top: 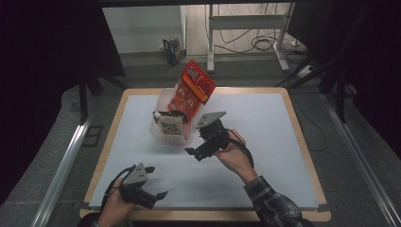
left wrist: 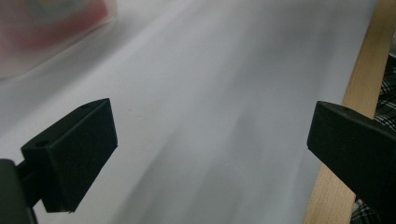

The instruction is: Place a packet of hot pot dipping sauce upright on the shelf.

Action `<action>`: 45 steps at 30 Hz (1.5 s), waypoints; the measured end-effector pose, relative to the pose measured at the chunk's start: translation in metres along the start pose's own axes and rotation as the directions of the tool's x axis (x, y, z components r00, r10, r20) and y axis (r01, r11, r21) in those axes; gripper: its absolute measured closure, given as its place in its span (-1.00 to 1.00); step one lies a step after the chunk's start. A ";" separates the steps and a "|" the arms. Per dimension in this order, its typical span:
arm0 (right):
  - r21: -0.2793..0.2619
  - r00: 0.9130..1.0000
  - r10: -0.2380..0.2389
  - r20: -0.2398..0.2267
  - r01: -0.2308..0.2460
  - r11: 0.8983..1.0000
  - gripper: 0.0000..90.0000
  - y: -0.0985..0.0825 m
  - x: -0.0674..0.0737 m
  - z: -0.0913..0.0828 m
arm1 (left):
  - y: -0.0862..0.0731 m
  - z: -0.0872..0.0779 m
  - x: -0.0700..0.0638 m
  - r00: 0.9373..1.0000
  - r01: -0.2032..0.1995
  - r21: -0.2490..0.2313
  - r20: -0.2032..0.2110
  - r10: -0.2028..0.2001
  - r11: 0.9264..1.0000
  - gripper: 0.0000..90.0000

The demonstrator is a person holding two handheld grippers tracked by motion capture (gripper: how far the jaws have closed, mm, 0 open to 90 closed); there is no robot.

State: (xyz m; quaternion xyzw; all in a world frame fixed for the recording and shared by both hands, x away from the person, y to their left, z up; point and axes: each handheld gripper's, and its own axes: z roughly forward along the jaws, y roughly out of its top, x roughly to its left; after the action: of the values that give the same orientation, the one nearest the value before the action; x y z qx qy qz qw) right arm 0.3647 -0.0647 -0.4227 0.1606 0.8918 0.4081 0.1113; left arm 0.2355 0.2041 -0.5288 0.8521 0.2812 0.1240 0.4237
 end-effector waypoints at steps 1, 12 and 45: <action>-0.003 1.000 0.004 -0.001 -0.004 1.000 -1.00 -0.002 0.001 -0.001 | 0.000 0.000 0.000 1.000 0.000 0.000 0.001 0.000 1.000 -0.97; -0.027 0.999 0.035 0.001 -0.035 0.999 -1.00 -0.016 0.003 -0.005 | 0.000 0.001 -0.001 1.000 -0.011 0.003 0.003 0.011 1.000 -0.97; -0.046 0.993 0.098 0.063 -0.095 0.994 -1.00 -0.068 0.006 -0.047 | 0.001 0.000 -0.002 1.000 -0.018 -0.005 -0.010 0.018 1.000 -0.97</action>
State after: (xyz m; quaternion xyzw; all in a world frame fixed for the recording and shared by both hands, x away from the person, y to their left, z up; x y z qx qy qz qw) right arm 0.3301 -0.1363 -0.4449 0.2144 0.8699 0.4267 0.1237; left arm 0.2338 0.2028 -0.5280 0.8529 0.2753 0.1327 0.4234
